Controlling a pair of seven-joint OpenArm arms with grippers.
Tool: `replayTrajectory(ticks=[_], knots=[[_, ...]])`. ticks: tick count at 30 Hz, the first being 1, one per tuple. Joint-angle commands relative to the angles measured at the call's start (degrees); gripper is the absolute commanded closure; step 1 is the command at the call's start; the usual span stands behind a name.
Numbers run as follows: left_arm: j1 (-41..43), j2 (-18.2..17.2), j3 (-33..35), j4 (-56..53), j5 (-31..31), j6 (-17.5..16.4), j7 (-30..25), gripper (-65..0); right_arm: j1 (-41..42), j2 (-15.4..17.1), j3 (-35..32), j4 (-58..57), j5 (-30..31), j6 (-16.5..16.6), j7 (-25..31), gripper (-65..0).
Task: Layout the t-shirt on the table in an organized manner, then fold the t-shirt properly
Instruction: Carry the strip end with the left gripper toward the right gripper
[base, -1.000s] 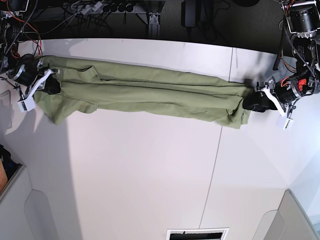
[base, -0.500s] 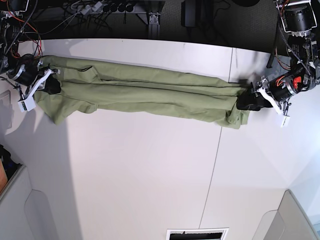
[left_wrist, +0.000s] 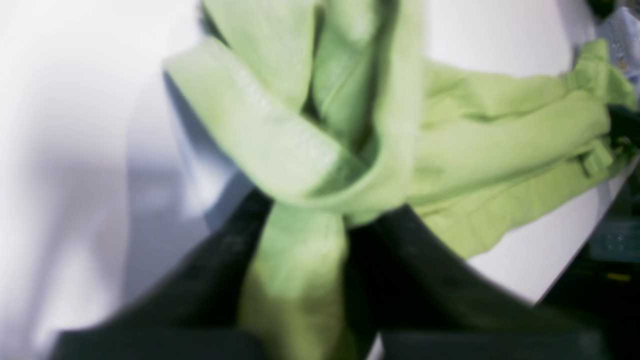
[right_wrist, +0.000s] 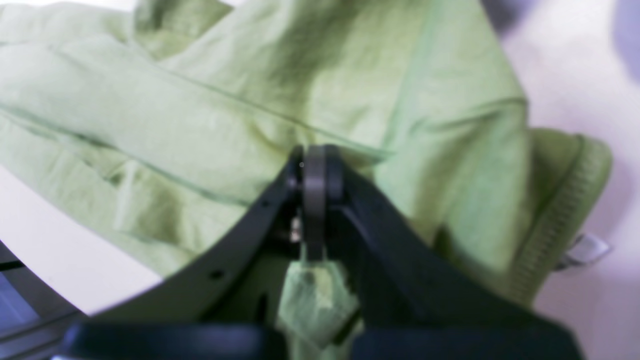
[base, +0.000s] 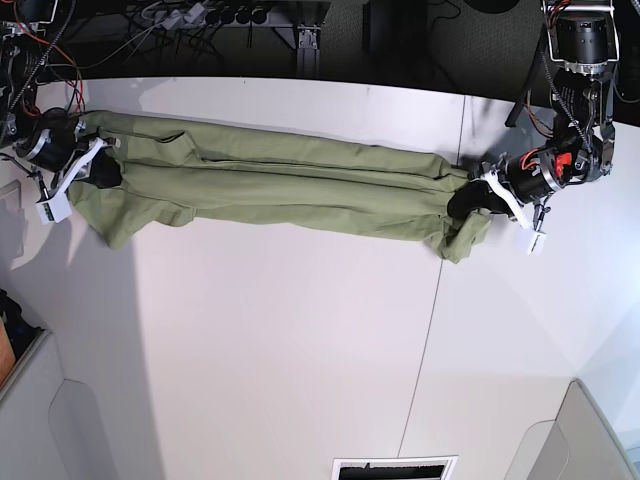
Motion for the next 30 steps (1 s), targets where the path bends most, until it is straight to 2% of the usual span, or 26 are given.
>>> replayTrajectory(ticks=[1,5,8,11,15,19,21,24,30], knots=[[-1.16,-0.85,-1.22,0.48,0.50,0.12,0.39,0.0,0.57,0.79,0.28,0.59,0.70,-0.02,0.02,0.0],[-3.17,-0.87,-5.33,0.94,0.83,0.12,1.81,0.0,0.55,0.79,0.28,0.59,1.31,-0.09,-0.04,0.0],[-3.37,-0.96,-7.63,5.16,0.98,0.12,5.31,0.0,0.57,0.79,0.28,0.59,1.53,-0.07,-0.20,0.0],[-0.70,-2.16,-4.72,14.10,-2.45,0.12,7.43,0.0,0.57,0.61,0.28,0.59,1.95,-0.07,-0.28,0.0],[2.99,-1.27,2.34,25.42,0.57,0.12,6.84,0.0,0.55,-0.63,0.28,0.59,1.95,-0.07,-1.29,0.0],[3.04,2.14,7.41,30.56,5.57,0.12,6.12,0.0,0.55,-2.08,0.28,0.59,1.92,-0.04,-1.51,0.0],[2.89,4.28,8.70,31.52,6.03,0.12,5.22,0.0,0.55,-2.89,0.28,0.59,1.88,-0.04,-1.53,0.0],[2.71,8.02,10.45,31.61,6.69,0.12,4.55,0.0,0.55,-3.72,0.28,0.59,1.60,-0.04,-1.90,0.0],[2.58,14.71,14.88,30.14,14.21,0.12,2.99,0.0,0.55,-3.78,0.28,0.59,1.16,-0.04,-1.90,0.0]])
